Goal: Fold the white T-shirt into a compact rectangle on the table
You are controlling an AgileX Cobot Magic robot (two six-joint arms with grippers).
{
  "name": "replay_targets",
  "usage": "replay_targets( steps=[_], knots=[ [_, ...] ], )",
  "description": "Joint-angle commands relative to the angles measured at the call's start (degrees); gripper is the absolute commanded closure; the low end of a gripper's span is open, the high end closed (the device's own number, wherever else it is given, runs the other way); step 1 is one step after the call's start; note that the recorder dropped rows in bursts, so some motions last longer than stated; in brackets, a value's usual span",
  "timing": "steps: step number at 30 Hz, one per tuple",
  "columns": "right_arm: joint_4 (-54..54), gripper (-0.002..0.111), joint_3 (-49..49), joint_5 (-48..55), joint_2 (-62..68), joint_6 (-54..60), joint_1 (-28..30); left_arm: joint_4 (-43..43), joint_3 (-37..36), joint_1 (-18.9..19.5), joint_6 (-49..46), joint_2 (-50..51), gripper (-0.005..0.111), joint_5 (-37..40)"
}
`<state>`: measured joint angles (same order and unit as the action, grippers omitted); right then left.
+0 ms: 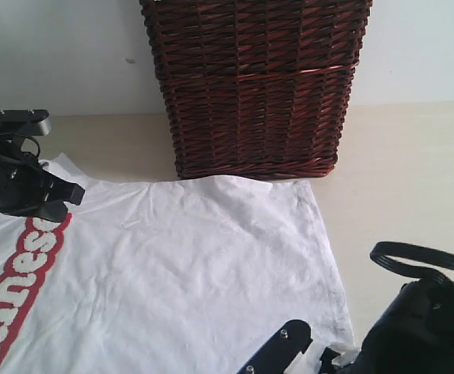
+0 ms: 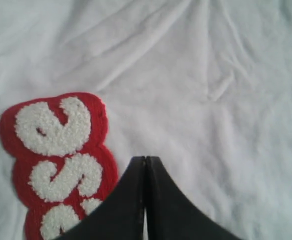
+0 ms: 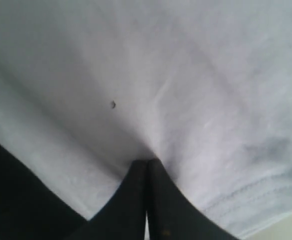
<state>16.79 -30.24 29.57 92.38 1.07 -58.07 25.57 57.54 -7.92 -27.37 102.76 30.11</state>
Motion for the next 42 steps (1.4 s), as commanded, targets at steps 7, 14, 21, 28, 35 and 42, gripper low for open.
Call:
replay_targets(
  steps=[7,14,21,28,35,42],
  knots=[
    [-32.0,0.108,-3.8,-0.7,-10.4,-29.2,0.1,-1.0,0.5,0.2,0.4,-0.2,0.107,3.2],
    [-58.5,0.108,-6.5,-2.3,-8.7,-53.9,12.1,-1.4,0.7,0.2,0.4,-0.2,0.107,4.2],
    [-48.1,0.108,-15.0,-15.9,3.3,-41.6,25.9,-2.4,0.8,0.2,0.5,-1.3,0.107,5.4],
    [-47.4,0.108,-25.9,-10.3,16.4,-39.0,31.1,-4.4,1.4,0.2,0.5,-2.0,0.107,5.2],
    [-33.3,0.108,-27.9,-9.6,21.7,-21.6,32.9,-8.1,4.1,0.7,2.3,-2.0,0.107,7.5],
    [-33.2,0.108,-31.8,-2.9,22.0,-17.2,39.1,-8.2,4.4,2.3,2.7,-2.0,0.107,7.7]
  ],
)
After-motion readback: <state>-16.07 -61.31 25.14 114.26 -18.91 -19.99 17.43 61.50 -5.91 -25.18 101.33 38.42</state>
